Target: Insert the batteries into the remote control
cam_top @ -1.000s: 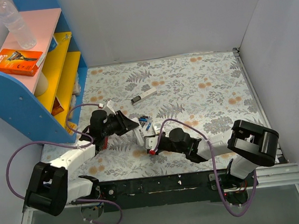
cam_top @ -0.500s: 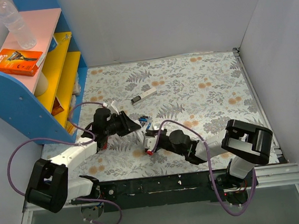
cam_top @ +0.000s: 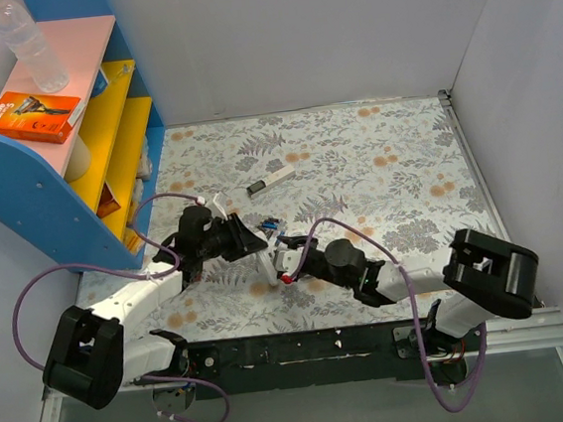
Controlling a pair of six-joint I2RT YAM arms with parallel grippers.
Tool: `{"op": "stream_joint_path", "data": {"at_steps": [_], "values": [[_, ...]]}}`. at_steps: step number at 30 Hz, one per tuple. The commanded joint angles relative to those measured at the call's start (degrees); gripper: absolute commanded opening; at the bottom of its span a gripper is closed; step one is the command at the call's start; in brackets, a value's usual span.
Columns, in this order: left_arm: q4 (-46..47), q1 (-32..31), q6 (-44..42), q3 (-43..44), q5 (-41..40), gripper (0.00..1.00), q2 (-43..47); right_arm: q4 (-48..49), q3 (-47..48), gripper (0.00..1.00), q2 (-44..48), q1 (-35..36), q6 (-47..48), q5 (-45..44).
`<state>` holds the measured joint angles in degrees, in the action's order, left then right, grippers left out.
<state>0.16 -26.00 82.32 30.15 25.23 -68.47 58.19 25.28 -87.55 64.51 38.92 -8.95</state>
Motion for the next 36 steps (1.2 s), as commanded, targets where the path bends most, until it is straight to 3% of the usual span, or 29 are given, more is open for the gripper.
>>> {"op": "stream_joint_path", "data": {"at_steps": [1, 4, 6, 15, 36], "values": [[6.86, 0.33, 1.08, -1.49, 0.25, 0.00, 2.37, -7.12, -1.28, 0.50, 8.43, 0.00, -7.52, 8.23], [10.38, 0.51, 2.49, -3.25, 2.36, 0.00, 2.46, -9.06, -3.48, 0.63, 11.95, -0.26, -8.24, 13.60], [12.05, 0.86, 3.02, -3.69, 4.28, 0.00, 2.46, -10.20, -4.27, 0.64, 13.53, -0.44, -8.33, 15.62], [14.43, 1.21, 2.58, -3.96, 9.65, 0.00, 5.36, -11.53, -6.99, 0.64, 19.08, -2.10, -8.59, 18.09], [16.45, 1.21, 4.34, -2.99, 14.93, 0.00, 4.92, -9.50, -7.26, 0.61, 19.61, -3.78, -9.30, 23.45]]}}
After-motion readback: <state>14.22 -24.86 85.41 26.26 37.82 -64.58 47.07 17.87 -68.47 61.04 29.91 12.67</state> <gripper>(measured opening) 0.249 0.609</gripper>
